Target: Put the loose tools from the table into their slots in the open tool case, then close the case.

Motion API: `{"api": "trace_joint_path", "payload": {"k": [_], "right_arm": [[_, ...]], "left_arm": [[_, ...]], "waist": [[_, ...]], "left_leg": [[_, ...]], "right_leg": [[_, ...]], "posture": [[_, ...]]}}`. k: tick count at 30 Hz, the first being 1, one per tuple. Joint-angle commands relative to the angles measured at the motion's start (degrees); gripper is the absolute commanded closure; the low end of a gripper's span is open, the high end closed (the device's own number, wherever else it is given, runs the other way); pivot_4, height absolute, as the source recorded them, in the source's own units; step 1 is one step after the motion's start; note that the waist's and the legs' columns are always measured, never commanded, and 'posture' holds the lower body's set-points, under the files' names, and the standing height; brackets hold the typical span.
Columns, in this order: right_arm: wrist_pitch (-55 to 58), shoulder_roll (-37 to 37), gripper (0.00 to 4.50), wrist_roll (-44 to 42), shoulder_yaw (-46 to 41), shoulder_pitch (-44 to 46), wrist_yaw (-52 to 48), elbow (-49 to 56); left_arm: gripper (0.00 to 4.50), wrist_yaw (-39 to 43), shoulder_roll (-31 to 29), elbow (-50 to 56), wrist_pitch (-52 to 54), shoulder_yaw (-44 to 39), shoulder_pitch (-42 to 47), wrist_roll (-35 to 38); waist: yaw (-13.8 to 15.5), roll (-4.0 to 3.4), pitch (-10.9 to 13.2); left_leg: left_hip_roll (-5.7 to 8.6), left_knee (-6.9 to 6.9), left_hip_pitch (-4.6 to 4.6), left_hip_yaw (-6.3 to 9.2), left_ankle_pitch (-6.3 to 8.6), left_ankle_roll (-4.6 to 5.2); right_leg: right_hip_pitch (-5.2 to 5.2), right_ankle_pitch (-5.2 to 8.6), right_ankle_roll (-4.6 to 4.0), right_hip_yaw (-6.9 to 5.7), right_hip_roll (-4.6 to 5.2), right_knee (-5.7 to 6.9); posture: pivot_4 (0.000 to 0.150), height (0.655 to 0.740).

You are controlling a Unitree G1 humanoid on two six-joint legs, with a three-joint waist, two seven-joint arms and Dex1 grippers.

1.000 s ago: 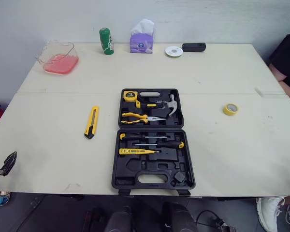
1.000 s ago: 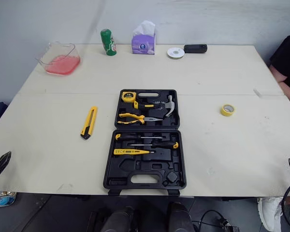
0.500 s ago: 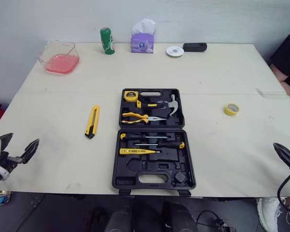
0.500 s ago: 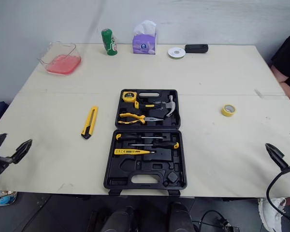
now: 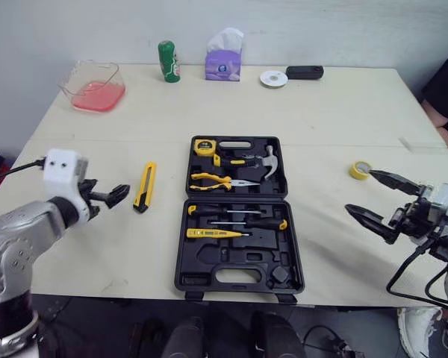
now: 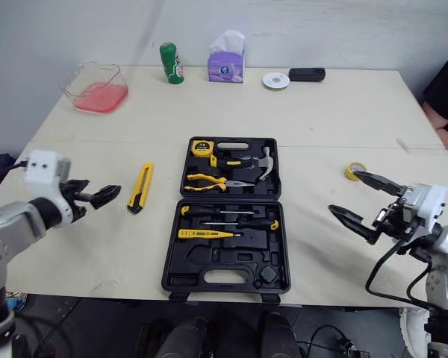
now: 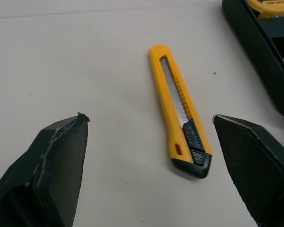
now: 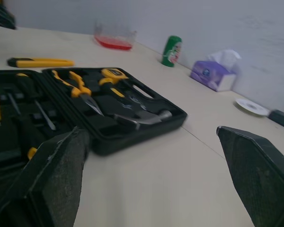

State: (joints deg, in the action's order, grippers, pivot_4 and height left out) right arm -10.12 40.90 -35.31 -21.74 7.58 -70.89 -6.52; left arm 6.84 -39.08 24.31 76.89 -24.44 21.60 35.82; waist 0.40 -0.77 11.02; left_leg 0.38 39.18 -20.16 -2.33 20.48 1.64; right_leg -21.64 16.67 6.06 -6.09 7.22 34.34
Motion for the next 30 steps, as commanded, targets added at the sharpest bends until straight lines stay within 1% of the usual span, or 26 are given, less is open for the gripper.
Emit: {"api": "trace_joint_path", "payload": {"k": [1, 4, 6, 8, 13, 17, 21, 24, 30], "right_arm": [[0.5, -0.4, 0.0, -1.4, 0.6, 0.4, -1.3, 2.9], [0.1, -1.2, 0.0, -1.1, 1.7, 0.8, -2.0, 3.4], [0.3, -1.6, 0.0, -1.3, 1.9, 0.9, -2.3, 3.7], [0.4, -1.8, 0.0, -1.3, 2.5, 0.9, -2.9, 3.9], [-0.1, -3.1, 0.0, -0.7, 3.7, 0.8, -2.6, 5.4], [0.3, -3.6, 0.0, -0.2, 4.5, 0.7, -2.0, 7.1], [1.1, -3.3, 0.0, 0.0, 5.1, 0.7, -1.0, 8.7], [2.0, -3.1, 0.0, 0.1, 5.3, 0.9, -0.1, 9.9], [4.3, -2.3, 0.0, 0.0, 5.6, 0.7, 0.4, 12.8]], "left_arm": [[0.06, -4.0, 2.2, -0.7, 10.1, 0.4, 5.8, -2.3], [0.06, -3.1, 2.7, -3.7, 10.3, 3.8, 7.8, -3.7], [0.06, -4.0, 4.2, -5.2, 9.6, 6.0, 10.4, -5.4], [0.06, -3.9, 5.3, -7.8, 6.5, 9.0, 12.1, -7.3], [0.06, -4.7, 7.5, -13.4, 0.3, 12.9, 13.4, -12.2], [0.06, -4.9, 7.9, -17.0, -2.2, 16.1, 14.9, -15.7], [0.06, -4.3, 11.1, -19.9, -3.6, 15.7, 17.2, -16.1], [0.06, -3.6, 11.7, -20.5, -3.5, 16.5, 17.4, -17.0], [0.06, -3.4, 12.3, -22.1, -4.1, 15.5, 16.2, -18.4]], "waist": [[0.3, 0.06, 0.0], [0.3, 0.07, 0.0], [0.4, 0.07, 0.0], [0.7, 0.12, 0.1], [1.0, 0.11, 0.1], [1.0, 0.15, 0.1], [1.1, 0.16, 0.1], [1.1, 0.17, 0.1], [1.0, 0.17, 0.1]], "left_leg": [[0.0, 0.0, 0.0, 0.0, -0.01, 0.0], [-0.02, 0.0, 0.0, -0.01, -0.06, -0.08], [-0.07, 0.0, 0.0, -0.02, -0.09, -0.14], [-0.08, 0.01, 0.0, -0.01, -0.13, -0.18], [-0.09, 0.01, -0.02, 0.0, -0.13, -0.21], [-0.09, 0.02, -0.03, 0.0, -0.14, -0.2], [-0.08, 0.02, -0.04, 0.0, -0.14, -0.2], [-0.08, 0.02, -0.05, 0.0, -0.14, -0.2], [-0.1, 0.02, -0.02, -0.01, -0.16, -0.22]], "right_leg": [[0.0, 0.0, 0.0, 0.0, -0.03, 0.01], [-0.03, 0.0, 0.0, 0.04, -0.14, 0.02], [-0.05, 0.0, 0.0, 0.12, -0.51, 0.01], [-0.05, 0.0, 0.0, 0.14, -0.55, 0.03], [-0.07, 0.0, -0.01, 0.15, -0.57, 0.0], [-0.08, 0.0, -0.01, 0.15, -0.58, 0.01], [-0.08, 0.0, -0.01, 0.13, -0.57, 0.01], [-0.08, 0.0, -0.01, 0.12, -0.57, 0.0], [-0.09, 0.0, -0.01, 0.13, -0.59, 0.06]], "posture": [[0.15, 0.74], [0.15, 0.74], [0.15, 0.74], [0.15, 0.74], [0.15, 0.74], [0.15, 0.74], [0.15, 0.74], [0.15, 0.74], [0.15, 0.74]]}}
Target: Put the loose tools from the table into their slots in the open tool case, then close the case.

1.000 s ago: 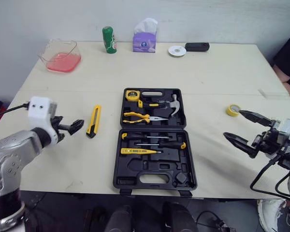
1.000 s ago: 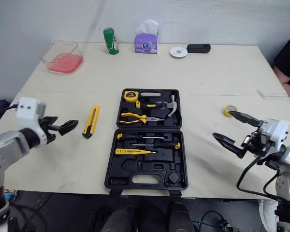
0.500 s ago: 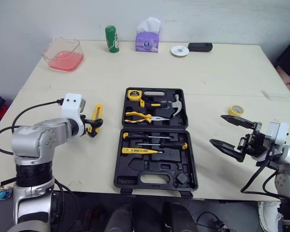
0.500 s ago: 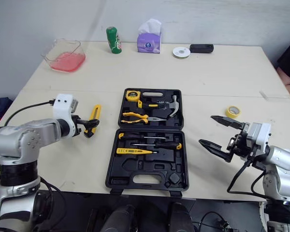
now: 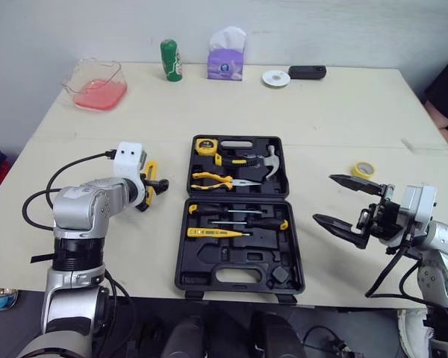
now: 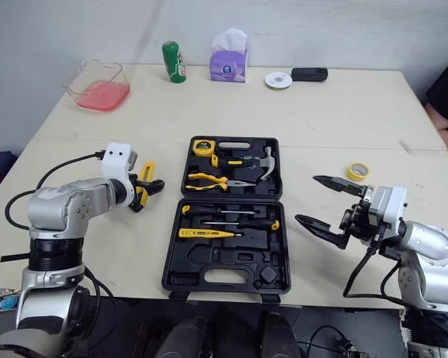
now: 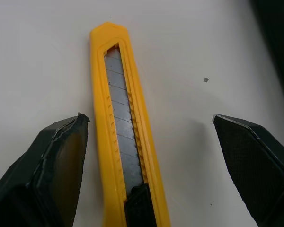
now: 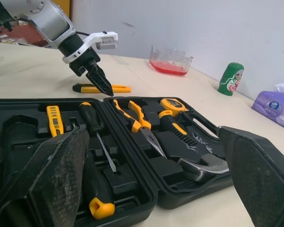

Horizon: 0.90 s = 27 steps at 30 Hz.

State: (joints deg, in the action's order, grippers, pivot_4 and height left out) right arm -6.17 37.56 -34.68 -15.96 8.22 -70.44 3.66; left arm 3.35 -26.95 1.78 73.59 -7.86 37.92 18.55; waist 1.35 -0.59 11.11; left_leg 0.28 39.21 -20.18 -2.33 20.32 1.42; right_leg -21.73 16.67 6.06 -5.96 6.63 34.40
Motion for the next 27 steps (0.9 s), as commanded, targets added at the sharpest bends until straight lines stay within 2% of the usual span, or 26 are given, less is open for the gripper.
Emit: {"api": "trace_joint_path", "payload": {"k": [1, 9, 12, 17, 18, 24, 27], "right_arm": [[0.5, 1.1, 0.0, -0.6, -0.1, 0.0, -0.2, 2.8], [2.2, 1.5, 0.0, -0.5, 0.1, 0.1, -0.4, 4.6], [2.6, 1.7, 0.0, -0.2, 0.0, 0.2, -0.3, 4.9], [3.8, 1.7, 0.0, -0.2, -0.2, 0.6, 1.0, 5.7], [4.0, 1.8, 0.0, -0.2, -0.2, 0.7, 1.1, 5.8], [5.0, 1.7, 0.0, 0.0, 0.0, 0.9, 2.1, 6.7], [5.3, 1.7, 0.0, 0.2, 0.1, 1.1, 2.3, 6.9]], "left_arm": [[0.06, 0.1, 0.4, 0.3, -0.8, -1.2, -0.2, -1.3], [0.06, 0.7, 2.4, -0.5, 0.2, -2.9, -2.9, -1.3], [0.88, 0.4, 3.3, 0.3, 0.9, -4.0, -3.6, -1.2], [3.09, 0.7, 2.3, 1.6, 1.7, -3.7, -5.2, -2.3], [3.27, 0.8, 2.2, 1.8, 2.0, -3.8, -5.3, -2.4], [3.27, 1.4, 1.0, 3.4, 0.0, -4.9, -6.5, -3.2], [3.27, 3.7, 0.0, 4.8, -6.8, -5.3, -6.4, -3.2]], "waist": [[0.1, 0.01, 0.0], [0.0, -0.01, 0.0], [0.0, -0.01, 0.0], [0.1, -0.01, 0.0], [0.1, -0.01, 0.0], [-0.1, -0.03, 0.0], [0.0, -0.02, 0.0]], "left_leg": [[0.0, 0.0, -0.01, 0.0, -0.01, 0.0], [0.01, 0.0, 0.02, 0.0, -0.01, 0.0], [0.01, 0.0, 0.06, -0.01, -0.02, -0.01], [0.02, 0.0, 0.04, -0.01, -0.01, -0.01], [0.02, 0.0, 0.04, -0.01, -0.01, -0.01], [0.0, -0.01, 0.06, -0.01, -0.01, -0.02], [-0.01, -0.01, 0.06, -0.01, -0.01, -0.02]], "right_leg": [[0.0, 0.0, 0.0, 0.0, 0.0, 0.0], [0.01, 0.0, 0.0, 0.01, 0.02, 0.02], [0.02, 0.0, 0.0, 0.02, 0.02, 0.05], [0.02, 0.0, 0.0, 0.02, 0.03, 0.02], [0.03, 0.0, 0.0, 0.02, 0.04, 0.03], [0.02, 0.0, 0.0, 0.04, 0.04, 0.03], [0.02, 0.0, 0.0, 0.03, 0.04, 0.03]], "posture": [[0.15, 0.74], [0.15, 0.74], [0.15, 0.74], [0.15, 0.74], [0.15, 0.74], [0.15, 0.74], [0.15, 0.74]]}}
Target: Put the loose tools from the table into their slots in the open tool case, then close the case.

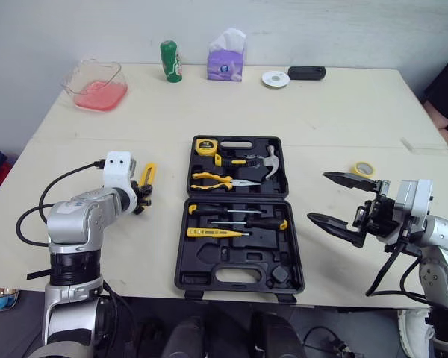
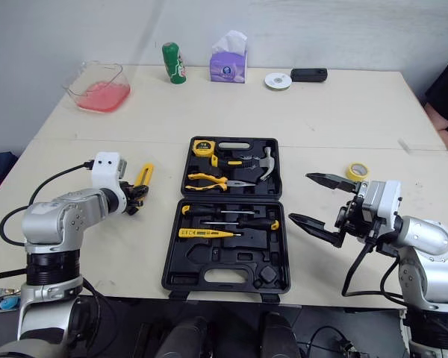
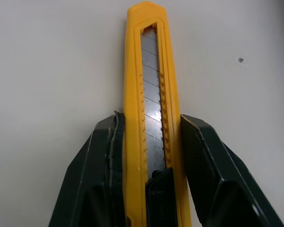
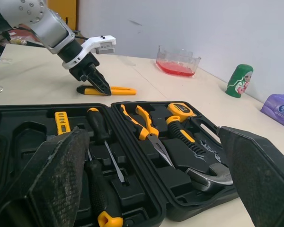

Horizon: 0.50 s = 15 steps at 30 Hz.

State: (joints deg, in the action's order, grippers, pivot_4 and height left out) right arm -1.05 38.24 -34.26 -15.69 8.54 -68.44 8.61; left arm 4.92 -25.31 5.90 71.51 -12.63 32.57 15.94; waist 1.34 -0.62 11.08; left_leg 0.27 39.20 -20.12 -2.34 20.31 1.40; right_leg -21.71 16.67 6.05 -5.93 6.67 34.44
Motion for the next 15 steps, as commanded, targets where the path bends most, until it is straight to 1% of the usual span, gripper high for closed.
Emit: {"api": "trace_joint_path", "payload": {"k": [1, 4, 7, 8, 9, 11, 13, 15], "right_arm": [[0.2, 1.1, 0.0, -0.2, -0.2, 0.7, 0.4, 2.0], [0.5, 1.6, 0.0, -0.1, -0.5, 0.5, 0.3, 2.1], [0.8, 2.6, 0.0, -0.3, -1.1, -0.3, -0.2, 2.1], [0.8, 3.4, 0.0, -0.5, -1.8, -1.1, -0.9, 2.3], [0.9, 4.0, 0.0, -0.7, -2.2, -1.7, -1.4, 2.4], [0.8, 4.9, 0.0, -1.0, -3.4, -3.4, -2.2, 2.5], [0.6, 5.3, 0.0, -1.3, -4.0, -4.5, -2.5, 2.4], [-0.3, 5.6, 0.0, -1.1, -4.8, -5.9, -3.5, 1.9]], "left_arm": [[3.27, 4.3, -2.8, 1.9, -8.4, -0.3, -1.4, -0.4], [3.27, 13.6, -8.0, 6.0, -16.1, 0.6, -3.8, 1.7], [3.27, 21.0, -10.5, 8.1, -23.6, -0.6, -5.8, 4.2], [3.27, 27.3, -13.1, 9.7, -28.4, -0.1, -7.6, 5.1], [3.27, 31.8, -14.9, 10.8, -31.9, 0.4, -8.9, 5.6], [3.27, 40.9, -18.9, 13.9, -35.8, 2.1, -10.6, 8.0], [3.27, 44.6, -20.1, 14.7, -37.0, 3.1, -10.2, 10.1], [3.27, 47.9, -19.5, 15.9, -37.5, 4.8, -8.5, 12.8]], "waist": [[0.0, 0.01, 0.0], [-0.1, 0.06, 0.0], [0.2, 0.06, 0.0], [0.2, 0.06, 0.0], [0.1, 0.07, 0.0], [0.1, 0.06, 0.0], [0.2, 0.06, 0.0], [0.2, 0.06, 0.0]], "left_leg": [[0.0, 0.0, -0.01, 0.0, 0.0, 0.0], [-0.04, 0.0, -0.14, 0.0, 0.0, -0.02], [-0.03, 0.0, -0.22, -0.02, 0.0, -0.02], [-0.01, 0.0, -0.21, -0.01, 0.0, -0.01], [-0.01, 0.0, -0.21, -0.01, 0.0, -0.01], [-0.01, -0.03, -0.22, -0.02, 0.01, -0.02], [-0.04, -0.03, -0.24, 0.0, 0.02, -0.01], [-0.01, -0.02, -0.19, 0.0, 0.0, 0.02]], "right_leg": [[-0.01, 0.0, 0.0, 0.0, 0.0, 0.0], [-0.19, 0.01, -0.02, 0.01, 0.0, 0.0], [-0.27, 0.02, -0.04, 0.0, 0.02, -0.01], [-0.23, 0.02, -0.03, -0.02, 0.04, -0.03], [-0.22, 0.02, -0.03, -0.02, 0.06, -0.03], [-0.24, 0.03, -0.05, -0.01, 0.12, -0.08], [-0.23, 0.03, -0.06, -0.04, 0.11, -0.14], [-0.17, 0.02, -0.06, -0.03, 0.12, -0.1]], "posture": [[0.15, 0.74], [0.15, 0.74], [0.15, 0.74], [0.15, 0.74], [0.15, 0.74], [0.15, 0.74], [0.15, 0.74], [0.15, 0.74]]}}
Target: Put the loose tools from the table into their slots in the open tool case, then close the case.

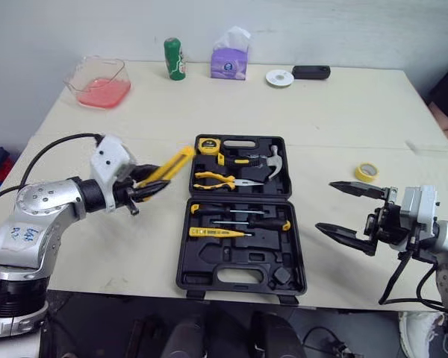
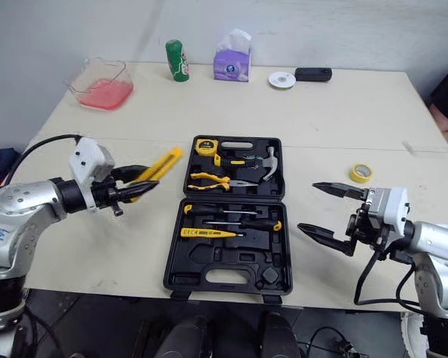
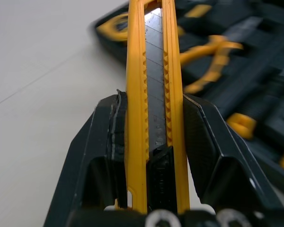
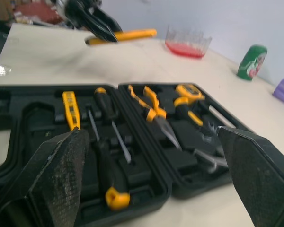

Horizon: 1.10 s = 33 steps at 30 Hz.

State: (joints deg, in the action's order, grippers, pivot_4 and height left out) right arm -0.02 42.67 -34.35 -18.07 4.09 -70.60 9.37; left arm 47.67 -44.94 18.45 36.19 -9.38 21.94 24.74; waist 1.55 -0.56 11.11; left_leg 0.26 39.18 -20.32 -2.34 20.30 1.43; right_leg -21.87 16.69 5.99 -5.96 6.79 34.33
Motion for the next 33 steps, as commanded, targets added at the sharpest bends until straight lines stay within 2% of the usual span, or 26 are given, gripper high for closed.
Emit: {"api": "trace_joint_path", "payload": {"k": [1, 9, 15, 21, 24, 33], "right_arm": [[-1.7, 1.2, 0.0, -0.8, -2.7, -2.0, -1.7, 0.9], [-5.2, 1.0, 0.0, -1.4, -7.5, -9.6, -4.9, -0.3], [-6.3, 1.4, 0.0, -2.0, -9.8, -14.0, -7.6, -0.4], [-7.2, 1.0, 0.0, -2.4, -11.5, -17.8, -8.8, 0.4], [-7.5, 0.6, 0.0, -2.4, -11.6, -18.8, -8.3, 1.1], [-6.2, 1.4, 0.0, -2.9, -10.5, -20.3, -9.6, 2.9]], "left_arm": [[3.27, 6.5, 0.5, 3.9, -2.5, 2.3, 2.7, 5.1], [3.27, 14.8, 2.3, 5.2, -3.5, 13.8, 8.1, 5.7], [3.27, 16.1, 5.1, 2.7, -4.8, 21.8, 11.5, 1.6], [3.27, 14.2, 7.7, 1.9, -0.8, 29.4, 12.9, -2.8], [3.27, 11.8, 9.2, 2.1, 1.5, 29.9, 12.7, -3.5], [3.27, 12.7, 6.6, 4.0, 0.4, 33.2, 9.6, -7.2]], "waist": [[0.0, 0.0, 0.0], [-0.1, -0.01, 0.0], [0.0, 0.0, 0.0], [-0.2, 0.0, 0.0], [0.0, 0.0, 0.0], [0.0, -0.01, 0.0]], "left_leg": [[-0.01, 0.0, 0.05, 0.01, 0.0, 0.0], [-0.03, -0.02, 0.08, 0.0, 0.01, 0.02], [0.02, 0.0, 0.09, 0.0, -0.01, 0.12], [0.01, 0.0, 0.08, 0.01, -0.01, 0.13], [0.01, 0.0, 0.12, 0.02, -0.01, 0.14], [0.01, 0.01, 0.12, 0.04, -0.02, 0.14]], "right_leg": [[0.08, 0.0, 0.0, 0.0, 0.01, -0.01], [0.12, 0.0, 0.0, -0.01, -0.14, -0.01], [0.2, -0.02, 0.04, 0.0, -0.14, -0.02], [0.21, -0.02, 0.04, 0.01, -0.17, -0.04], [0.23, -0.02, 0.04, 0.01, -0.16, -0.02], [0.23, -0.02, 0.04, 0.01, -0.13, -0.03]], "posture": [[0.15, 0.74], [0.15, 0.74], [0.15, 0.74], [0.15, 0.74], [0.15, 0.74], [0.15, 0.74]]}}
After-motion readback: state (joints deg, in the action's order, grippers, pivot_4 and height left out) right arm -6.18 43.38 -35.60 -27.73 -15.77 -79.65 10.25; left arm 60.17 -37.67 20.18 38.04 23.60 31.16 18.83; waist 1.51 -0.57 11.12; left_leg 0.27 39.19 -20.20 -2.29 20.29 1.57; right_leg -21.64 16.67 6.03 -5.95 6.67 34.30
